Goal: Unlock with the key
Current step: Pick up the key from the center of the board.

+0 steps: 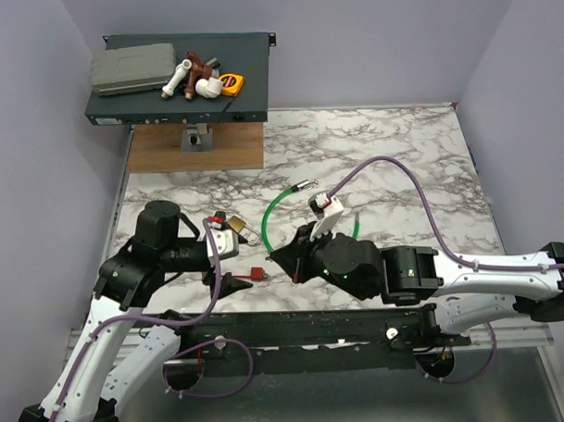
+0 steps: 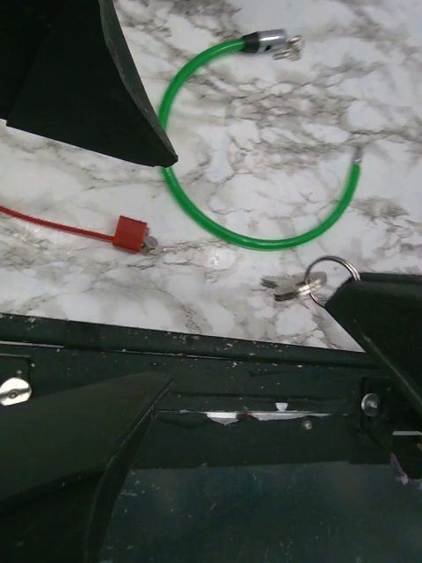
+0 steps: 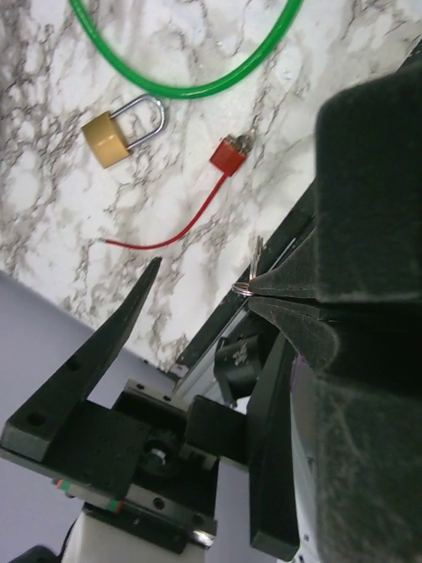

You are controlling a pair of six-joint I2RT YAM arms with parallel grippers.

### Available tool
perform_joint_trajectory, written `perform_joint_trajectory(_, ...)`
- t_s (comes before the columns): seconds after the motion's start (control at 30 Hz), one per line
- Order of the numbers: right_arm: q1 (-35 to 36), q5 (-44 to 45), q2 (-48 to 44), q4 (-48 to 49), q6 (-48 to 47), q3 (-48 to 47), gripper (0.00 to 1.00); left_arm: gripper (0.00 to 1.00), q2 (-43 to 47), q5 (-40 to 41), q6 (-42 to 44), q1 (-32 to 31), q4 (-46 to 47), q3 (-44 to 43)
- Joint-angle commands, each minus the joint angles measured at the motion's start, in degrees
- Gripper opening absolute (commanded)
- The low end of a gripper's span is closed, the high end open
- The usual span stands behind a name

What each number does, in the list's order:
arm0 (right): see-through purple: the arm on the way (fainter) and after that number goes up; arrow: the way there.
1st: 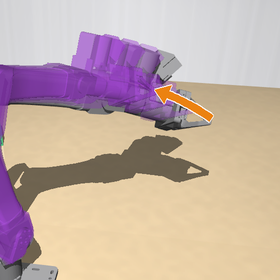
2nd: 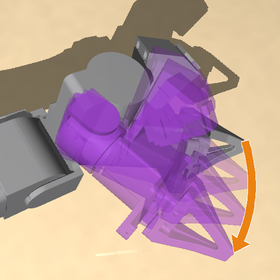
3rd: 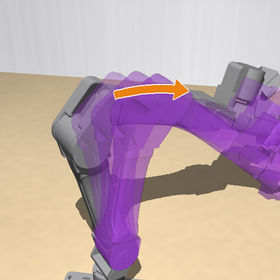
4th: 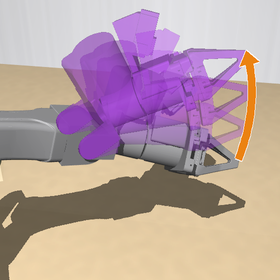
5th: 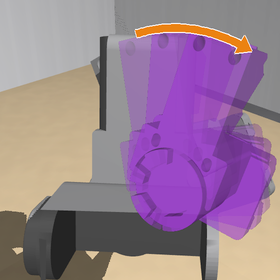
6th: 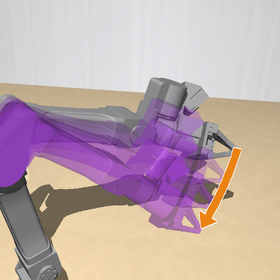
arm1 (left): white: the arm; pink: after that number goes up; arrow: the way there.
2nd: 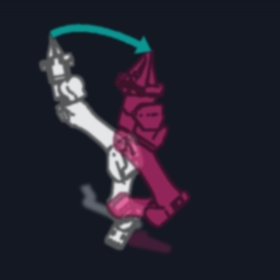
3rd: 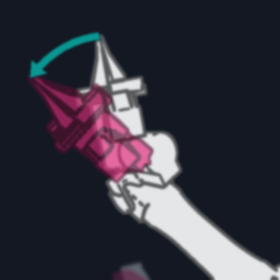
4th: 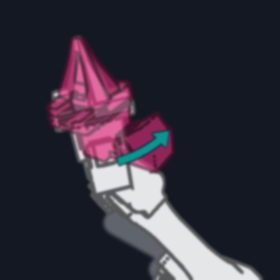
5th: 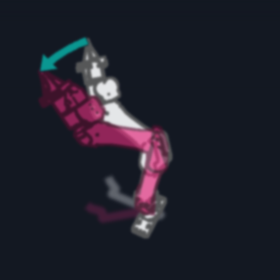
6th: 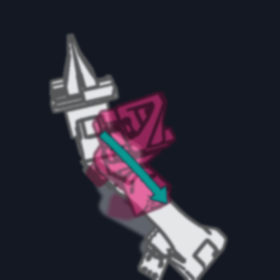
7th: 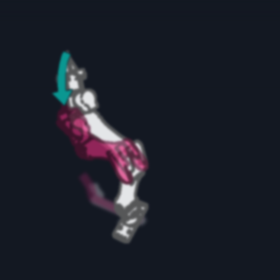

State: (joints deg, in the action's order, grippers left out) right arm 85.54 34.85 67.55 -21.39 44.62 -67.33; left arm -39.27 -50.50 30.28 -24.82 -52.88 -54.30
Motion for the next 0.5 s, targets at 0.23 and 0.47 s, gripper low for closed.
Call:
perform_joint_trajectory(0.23,0.07,-2.45,2.98,6.80,-5.92,-6.76,0.01,0.67,1.12,-12.83,-9.32,-0.31,15.78,0.42)
perform_joint_trajectory(0.47,0.07,-2.17,2.25,8.59,-6.14,-5.76,0.01,0.38,0.78,-12.30,-11.66,-0.67,17.08,-0.69)
